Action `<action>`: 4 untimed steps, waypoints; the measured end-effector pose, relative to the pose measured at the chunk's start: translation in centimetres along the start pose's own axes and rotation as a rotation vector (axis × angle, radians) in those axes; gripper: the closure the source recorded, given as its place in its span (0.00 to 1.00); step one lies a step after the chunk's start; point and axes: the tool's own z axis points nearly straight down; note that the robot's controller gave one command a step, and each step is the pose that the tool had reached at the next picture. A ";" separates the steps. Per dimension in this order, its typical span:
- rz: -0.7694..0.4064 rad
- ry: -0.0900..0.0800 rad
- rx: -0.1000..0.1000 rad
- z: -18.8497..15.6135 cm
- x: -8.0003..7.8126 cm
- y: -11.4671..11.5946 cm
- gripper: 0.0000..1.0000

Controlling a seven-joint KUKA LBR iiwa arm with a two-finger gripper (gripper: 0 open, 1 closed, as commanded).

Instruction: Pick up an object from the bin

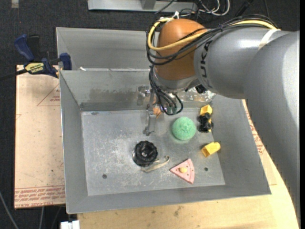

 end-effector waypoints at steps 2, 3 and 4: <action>-0.023 -0.011 0.000 4.7 3.4 -4.7 0.00; -0.132 -0.005 0.003 6.8 4.3 -6.6 0.00; -0.158 -0.008 0.001 6.6 6.2 -4.7 0.00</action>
Offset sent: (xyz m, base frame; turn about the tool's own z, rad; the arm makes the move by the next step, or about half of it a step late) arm -0.0400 -0.0562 -0.0555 -0.0252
